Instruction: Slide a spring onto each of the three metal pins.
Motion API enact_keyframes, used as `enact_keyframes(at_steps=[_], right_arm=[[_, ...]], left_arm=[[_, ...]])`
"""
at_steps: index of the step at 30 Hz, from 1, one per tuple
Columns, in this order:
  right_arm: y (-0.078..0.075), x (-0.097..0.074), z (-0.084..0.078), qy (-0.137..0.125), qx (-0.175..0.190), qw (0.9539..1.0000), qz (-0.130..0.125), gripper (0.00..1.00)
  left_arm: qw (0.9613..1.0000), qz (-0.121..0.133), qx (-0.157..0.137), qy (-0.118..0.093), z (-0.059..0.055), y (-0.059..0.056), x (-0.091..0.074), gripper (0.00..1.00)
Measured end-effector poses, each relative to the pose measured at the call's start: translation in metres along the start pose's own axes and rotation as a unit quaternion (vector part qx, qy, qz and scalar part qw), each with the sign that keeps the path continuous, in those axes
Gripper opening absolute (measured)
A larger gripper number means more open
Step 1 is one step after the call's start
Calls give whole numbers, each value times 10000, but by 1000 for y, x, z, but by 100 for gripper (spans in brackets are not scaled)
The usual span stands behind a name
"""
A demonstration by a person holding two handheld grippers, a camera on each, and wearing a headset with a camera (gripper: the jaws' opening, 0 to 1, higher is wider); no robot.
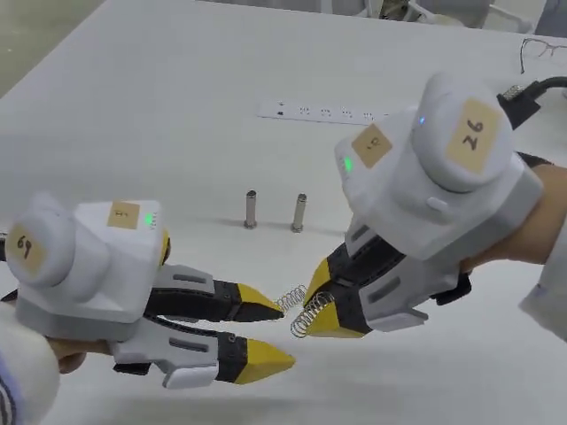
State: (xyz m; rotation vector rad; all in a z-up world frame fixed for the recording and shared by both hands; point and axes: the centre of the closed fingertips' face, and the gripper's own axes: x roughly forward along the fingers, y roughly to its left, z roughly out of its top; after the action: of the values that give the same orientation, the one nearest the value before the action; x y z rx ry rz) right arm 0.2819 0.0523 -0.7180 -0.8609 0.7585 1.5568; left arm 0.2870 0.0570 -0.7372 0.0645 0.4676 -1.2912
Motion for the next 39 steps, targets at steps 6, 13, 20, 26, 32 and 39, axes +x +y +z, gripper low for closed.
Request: enact_keyframes(at_steps=[6,13,20,26,32,39], right_arm=[[-4,-4,2,-32,-11,10000,-67,8],[-6,-4,2,-31,15,10000,-81,8],[-5,-3,0,-5,33,10000,-57,8],[-3,-3,-1,19,32,10000,-35,8],[-3,-3,-2,29,49,10000,-33,8],[-5,-3,-3,37,72,10000,-39,8]], left_arm=[[9991,343,-255,-6,-5,13,-9,39],[9970,686,-340,85,-12,25,-16,52],[9937,1041,-406,84,-17,39,-20,77],[9869,1571,-351,91,-20,59,-27,98],[9830,1770,-482,18,-20,65,-32,98],[9816,1829,-546,56,-23,66,-34,98]])
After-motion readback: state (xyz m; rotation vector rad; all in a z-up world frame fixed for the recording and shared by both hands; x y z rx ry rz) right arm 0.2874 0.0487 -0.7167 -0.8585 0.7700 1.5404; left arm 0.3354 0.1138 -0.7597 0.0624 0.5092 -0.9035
